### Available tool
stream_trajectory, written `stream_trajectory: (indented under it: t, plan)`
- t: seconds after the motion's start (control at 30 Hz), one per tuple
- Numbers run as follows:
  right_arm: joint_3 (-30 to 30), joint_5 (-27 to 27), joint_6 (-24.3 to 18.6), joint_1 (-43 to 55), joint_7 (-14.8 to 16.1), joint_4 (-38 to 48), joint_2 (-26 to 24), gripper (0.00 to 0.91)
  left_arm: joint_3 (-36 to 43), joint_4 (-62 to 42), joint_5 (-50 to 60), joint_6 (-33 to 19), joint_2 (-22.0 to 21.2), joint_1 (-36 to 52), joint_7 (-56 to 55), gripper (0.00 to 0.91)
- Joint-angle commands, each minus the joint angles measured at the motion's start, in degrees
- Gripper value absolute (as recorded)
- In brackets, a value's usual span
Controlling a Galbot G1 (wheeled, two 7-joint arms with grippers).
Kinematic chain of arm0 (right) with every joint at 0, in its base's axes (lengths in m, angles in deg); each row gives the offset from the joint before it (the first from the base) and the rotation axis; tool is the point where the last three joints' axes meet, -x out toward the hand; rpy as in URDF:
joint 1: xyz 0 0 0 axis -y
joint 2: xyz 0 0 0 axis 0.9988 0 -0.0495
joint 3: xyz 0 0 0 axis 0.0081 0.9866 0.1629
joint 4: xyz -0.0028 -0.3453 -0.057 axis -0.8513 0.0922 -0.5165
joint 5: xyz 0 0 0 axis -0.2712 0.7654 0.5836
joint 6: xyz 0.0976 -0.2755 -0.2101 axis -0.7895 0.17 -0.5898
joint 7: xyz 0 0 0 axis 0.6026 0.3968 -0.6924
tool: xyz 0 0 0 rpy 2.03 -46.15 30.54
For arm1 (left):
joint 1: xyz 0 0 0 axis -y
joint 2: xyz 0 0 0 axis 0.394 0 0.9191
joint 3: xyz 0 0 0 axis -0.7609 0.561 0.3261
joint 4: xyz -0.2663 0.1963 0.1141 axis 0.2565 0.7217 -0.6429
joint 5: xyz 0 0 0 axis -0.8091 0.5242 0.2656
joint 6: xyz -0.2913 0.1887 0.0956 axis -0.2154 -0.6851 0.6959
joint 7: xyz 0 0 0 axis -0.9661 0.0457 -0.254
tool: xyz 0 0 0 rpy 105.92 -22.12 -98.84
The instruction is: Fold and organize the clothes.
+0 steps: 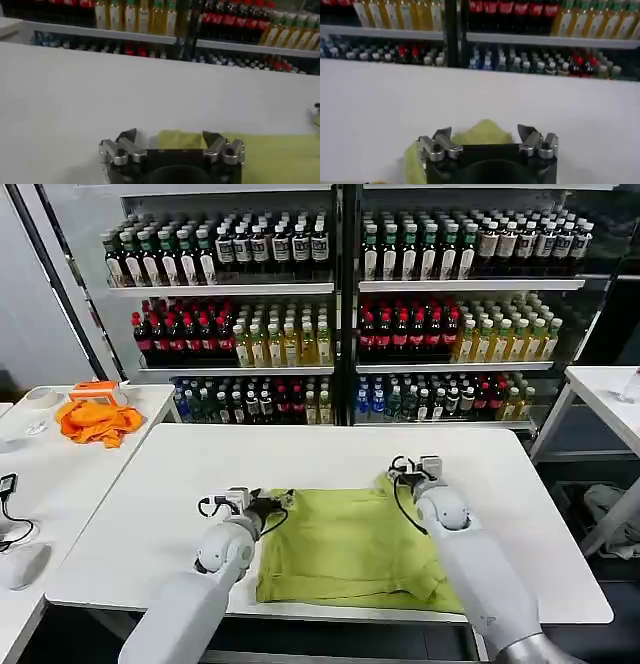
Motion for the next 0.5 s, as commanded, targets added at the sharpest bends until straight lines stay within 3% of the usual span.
stream_trajectory:
  t: [0.03,0.5]
  plan:
    - [1.0,-0.3,0.1,1.2,-0.1,3.7,1.5,0.0,0.9,-1.3,0.5,0.4,-0.6,-0.2,0.5,0.04]
    - [0.7,-0.8,-1.0,-1.5,-0.7,-1.5,0.1,0.0,-0.2,2.1,-1.0,-0.3,0.3,-2.7,1.7,0.04]
